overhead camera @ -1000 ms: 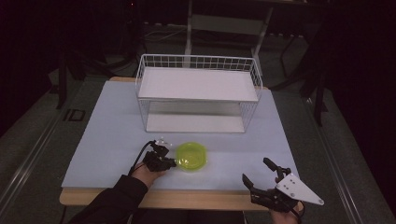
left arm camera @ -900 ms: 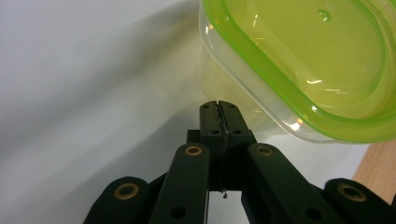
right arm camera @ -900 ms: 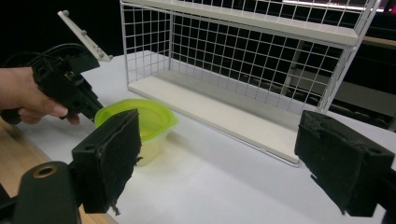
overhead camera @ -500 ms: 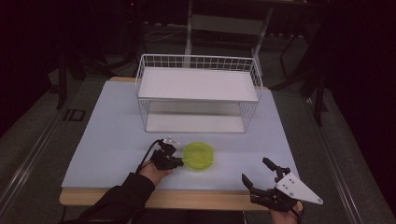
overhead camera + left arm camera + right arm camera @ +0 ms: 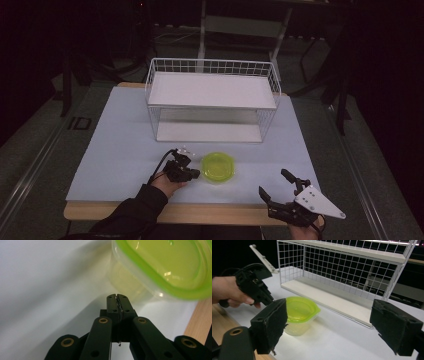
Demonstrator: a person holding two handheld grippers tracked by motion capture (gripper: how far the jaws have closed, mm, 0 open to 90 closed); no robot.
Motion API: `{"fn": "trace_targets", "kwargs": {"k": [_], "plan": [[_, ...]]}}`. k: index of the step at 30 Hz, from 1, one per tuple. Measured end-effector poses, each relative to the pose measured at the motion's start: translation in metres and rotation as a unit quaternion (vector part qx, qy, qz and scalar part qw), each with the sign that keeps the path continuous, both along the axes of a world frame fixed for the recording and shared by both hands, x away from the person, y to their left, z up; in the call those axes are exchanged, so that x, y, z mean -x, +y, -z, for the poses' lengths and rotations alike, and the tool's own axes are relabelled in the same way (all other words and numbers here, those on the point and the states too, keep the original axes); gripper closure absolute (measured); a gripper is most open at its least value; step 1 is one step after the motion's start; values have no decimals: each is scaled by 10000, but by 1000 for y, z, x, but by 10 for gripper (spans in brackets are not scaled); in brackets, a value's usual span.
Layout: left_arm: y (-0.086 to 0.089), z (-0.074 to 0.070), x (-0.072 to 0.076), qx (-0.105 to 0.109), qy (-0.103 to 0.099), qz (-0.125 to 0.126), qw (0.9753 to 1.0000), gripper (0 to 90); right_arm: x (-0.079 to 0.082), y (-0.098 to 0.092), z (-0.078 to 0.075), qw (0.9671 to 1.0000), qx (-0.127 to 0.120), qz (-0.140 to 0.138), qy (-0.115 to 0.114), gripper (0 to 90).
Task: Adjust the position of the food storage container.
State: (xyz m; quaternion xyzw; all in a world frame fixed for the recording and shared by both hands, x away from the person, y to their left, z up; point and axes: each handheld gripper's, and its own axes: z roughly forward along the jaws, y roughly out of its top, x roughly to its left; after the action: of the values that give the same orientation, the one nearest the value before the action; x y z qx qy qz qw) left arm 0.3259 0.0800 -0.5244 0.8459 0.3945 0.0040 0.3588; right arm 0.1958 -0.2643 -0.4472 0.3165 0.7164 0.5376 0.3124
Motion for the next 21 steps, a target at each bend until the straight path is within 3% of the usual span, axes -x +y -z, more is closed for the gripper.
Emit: {"fn": "trace_targets", "kwargs": {"k": [4, 8, 11, 13, 14, 16, 21], "plan": [[11, -5, 9, -76, 8, 88, 9999, 798, 0, 0, 0, 10000, 9, -4, -4, 143], [27, -14, 20, 6, -35, 40, 10000, 628, 0, 4, 1, 9999, 119, -34, -8, 143], [41, -26, 33, 423, -170, 143, 9989, 454, -1, 7, 1, 9997, 191, -129, 51, 143], [45, -30, 38, 579, -252, 160, 9979, 314, 0, 7, 0, 9994, 100, -326, 26, 147], [48, -32, 41, 709, -296, 257, 9967, 314, 0, 7, 0, 9994, 100, -326, 26, 147], [52, -36, 48, 953, -307, 367, 9943, 136, 2, 9, -1, 9994, 127, -325, -67, 169], [61, -40, 62, 1417, -510, 372, 9879, 15, 2, 12, -1, 9992, 221, -321, -18, 162]]}}
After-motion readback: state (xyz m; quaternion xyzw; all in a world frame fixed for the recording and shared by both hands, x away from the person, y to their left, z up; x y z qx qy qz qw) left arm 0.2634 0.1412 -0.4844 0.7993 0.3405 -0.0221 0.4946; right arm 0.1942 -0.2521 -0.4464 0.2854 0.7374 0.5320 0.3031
